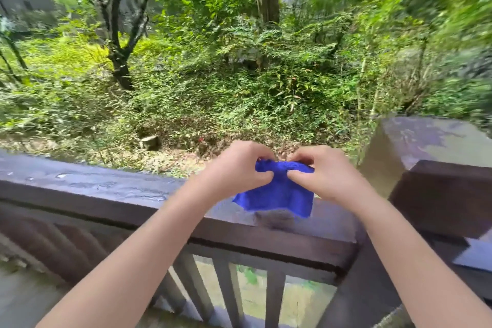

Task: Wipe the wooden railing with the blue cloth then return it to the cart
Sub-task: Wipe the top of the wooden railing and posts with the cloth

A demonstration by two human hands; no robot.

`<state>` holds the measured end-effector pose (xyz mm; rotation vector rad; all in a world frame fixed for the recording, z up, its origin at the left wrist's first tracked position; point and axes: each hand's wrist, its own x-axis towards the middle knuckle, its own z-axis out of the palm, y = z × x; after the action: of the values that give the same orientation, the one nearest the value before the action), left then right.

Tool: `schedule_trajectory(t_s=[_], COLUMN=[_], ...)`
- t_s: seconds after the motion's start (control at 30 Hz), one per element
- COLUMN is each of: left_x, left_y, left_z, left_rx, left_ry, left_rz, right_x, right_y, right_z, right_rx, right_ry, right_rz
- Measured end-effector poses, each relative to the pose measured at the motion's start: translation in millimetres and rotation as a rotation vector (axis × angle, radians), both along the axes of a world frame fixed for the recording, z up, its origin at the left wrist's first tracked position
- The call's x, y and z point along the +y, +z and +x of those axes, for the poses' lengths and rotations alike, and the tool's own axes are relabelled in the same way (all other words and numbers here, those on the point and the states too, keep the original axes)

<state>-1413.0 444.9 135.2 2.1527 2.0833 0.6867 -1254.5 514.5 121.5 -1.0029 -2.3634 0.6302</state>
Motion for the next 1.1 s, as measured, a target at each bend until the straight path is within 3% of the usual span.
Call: schedule_trajectory(t_s=[0.2, 0.37, 0.6, 0.73, 0.87, 0.93, 1.1], left_x=[27, 34, 25, 14, 21, 29, 44], left_y=[-10, -67, -108, -116, -108, -108, -132], left_z=[-4, 4, 3, -3, 4, 17, 35], left_rx=[-0.025, -0.021, 0.115, 0.105, 0.019, 0.069, 0.200], left_ry=[-0.192, -0.255, -0.358, -0.301, -0.182, -0.161, -0.196], left_rz=[0.007, -0.091, 0.190, 0.103, 0.098, 0.105, -0.161], right_x=[-6, -12, -20, -23, -19, -14, -14], right_y=[-10, -66, -96, -95, -97, -104, -128], right_z=[6, 11, 18, 19, 10, 5, 8], right_rx=[-0.001, -0.107, -0.169, -0.241, -0.094, -0.197, -0.345], right_ry=[-0.205, -0.303, -0.292, -0.278, -0.372, -0.375, -0.404], right_rz=[0.117, 0.047, 0.067, 0.036, 0.031, 0.033, -0.039])
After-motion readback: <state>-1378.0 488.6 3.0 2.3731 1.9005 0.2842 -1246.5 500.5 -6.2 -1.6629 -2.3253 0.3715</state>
